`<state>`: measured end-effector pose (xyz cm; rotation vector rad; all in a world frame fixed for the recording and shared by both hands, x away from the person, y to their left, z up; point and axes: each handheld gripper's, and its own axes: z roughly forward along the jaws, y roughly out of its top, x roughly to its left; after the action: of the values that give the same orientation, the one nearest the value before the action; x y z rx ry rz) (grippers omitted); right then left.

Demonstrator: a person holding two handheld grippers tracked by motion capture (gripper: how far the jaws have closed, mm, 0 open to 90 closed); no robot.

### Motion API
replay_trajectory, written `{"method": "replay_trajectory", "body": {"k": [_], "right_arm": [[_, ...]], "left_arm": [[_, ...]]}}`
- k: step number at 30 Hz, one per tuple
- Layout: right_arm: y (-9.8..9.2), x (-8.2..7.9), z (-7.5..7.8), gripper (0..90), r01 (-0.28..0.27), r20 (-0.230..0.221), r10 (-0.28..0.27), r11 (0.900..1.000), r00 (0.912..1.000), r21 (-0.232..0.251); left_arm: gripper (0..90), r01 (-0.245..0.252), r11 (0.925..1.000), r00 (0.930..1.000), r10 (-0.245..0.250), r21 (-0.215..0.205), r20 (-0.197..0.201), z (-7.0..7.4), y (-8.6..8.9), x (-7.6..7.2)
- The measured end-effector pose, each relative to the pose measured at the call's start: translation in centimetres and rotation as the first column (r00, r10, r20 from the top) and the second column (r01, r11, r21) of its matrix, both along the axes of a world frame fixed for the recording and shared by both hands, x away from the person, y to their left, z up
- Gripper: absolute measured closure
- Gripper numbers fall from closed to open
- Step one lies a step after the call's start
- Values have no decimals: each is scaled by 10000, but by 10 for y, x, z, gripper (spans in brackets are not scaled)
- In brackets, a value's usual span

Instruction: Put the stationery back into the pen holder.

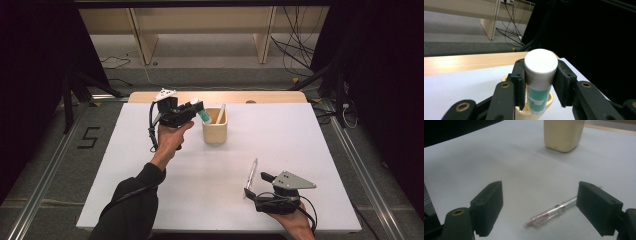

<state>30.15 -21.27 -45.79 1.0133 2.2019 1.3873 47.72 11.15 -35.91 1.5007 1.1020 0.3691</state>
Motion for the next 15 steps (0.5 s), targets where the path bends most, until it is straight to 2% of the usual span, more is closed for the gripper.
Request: {"method": "replay_trajectory", "body": {"k": [6, 9, 15], "right_arm": [[0, -1, -1, 213, -49, 10, 49, 10000, 10000, -8], [0, -2, -1, 211, -39, 40, 39, 10000, 10000, 37], [-1, -3, -1, 212, -47, 22, 47, 10000, 10000, 24]], "left_arm": [[646, -193, 9997, 9998, 194, 173, -9, 0, -6, 11], [646, -189, 9997, 9998, 189, 133, 19, 0, -10, 13], [646, -190, 9992, 9998, 189, 348, 22, -2, -18, 17]]}}
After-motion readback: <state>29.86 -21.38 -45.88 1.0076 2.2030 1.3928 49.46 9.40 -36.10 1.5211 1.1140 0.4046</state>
